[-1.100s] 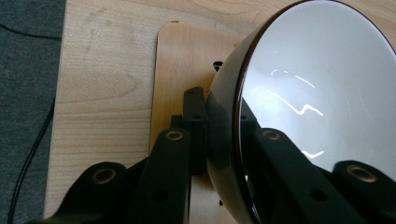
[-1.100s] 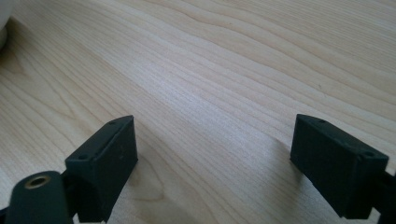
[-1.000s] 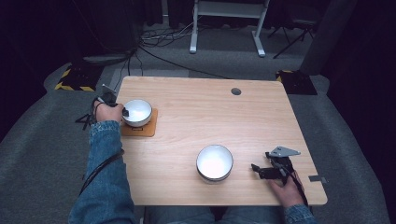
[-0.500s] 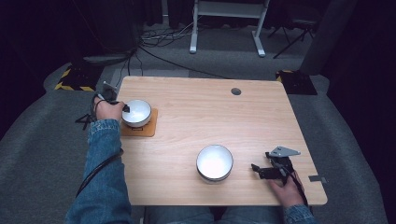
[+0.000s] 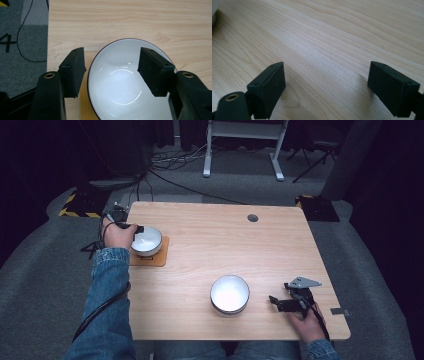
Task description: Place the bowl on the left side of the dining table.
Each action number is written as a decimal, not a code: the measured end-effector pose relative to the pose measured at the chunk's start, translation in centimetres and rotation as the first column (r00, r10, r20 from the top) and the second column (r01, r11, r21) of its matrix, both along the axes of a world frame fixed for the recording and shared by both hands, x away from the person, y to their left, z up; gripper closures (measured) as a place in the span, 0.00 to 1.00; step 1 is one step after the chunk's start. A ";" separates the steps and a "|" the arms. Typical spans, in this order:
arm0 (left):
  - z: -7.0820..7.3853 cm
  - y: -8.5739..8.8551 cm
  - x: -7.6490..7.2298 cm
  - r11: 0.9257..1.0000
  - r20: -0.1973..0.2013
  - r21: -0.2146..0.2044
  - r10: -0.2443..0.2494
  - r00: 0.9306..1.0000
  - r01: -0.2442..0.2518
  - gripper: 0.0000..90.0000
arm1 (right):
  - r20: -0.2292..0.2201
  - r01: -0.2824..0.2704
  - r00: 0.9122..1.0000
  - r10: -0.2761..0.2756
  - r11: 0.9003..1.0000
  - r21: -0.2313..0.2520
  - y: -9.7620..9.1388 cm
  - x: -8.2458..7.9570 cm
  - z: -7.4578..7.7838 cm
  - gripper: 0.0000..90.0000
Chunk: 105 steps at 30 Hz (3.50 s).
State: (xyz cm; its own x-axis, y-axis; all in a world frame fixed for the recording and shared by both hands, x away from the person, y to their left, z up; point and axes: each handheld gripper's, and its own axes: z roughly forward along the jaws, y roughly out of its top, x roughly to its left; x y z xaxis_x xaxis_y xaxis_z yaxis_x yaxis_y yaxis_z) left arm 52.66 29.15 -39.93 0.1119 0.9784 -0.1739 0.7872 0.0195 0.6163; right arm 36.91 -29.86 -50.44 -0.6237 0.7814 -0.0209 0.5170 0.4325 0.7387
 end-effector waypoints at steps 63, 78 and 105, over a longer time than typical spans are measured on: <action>3.9 -8.5 -17.2 0.846 0.191 0.100 -0.533 0.825 0.523 0.39 | 0.000 0.000 1.000 0.000 1.000 0.001 0.0 0.0 0.0 0.16; 0.8 -7.7 -19.8 0.859 0.263 -0.001 -0.494 0.829 0.512 0.39 | 0.000 0.000 1.000 0.000 1.000 0.001 0.0 0.0 0.0 0.16; -5.9 -12.9 -18.8 0.776 -0.013 0.061 -0.628 0.778 0.628 0.36 | -0.001 0.004 1.000 -0.004 1.000 0.005 0.1 0.1 0.0 0.16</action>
State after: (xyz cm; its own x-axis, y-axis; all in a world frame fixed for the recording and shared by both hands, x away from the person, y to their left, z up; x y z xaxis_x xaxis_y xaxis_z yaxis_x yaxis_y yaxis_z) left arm 33.86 16.28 -45.82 0.7062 0.6986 -0.1149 0.6070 -0.5140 0.6061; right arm 36.96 -29.76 -50.45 -0.6202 0.7842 -0.0161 0.5200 0.4265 0.7401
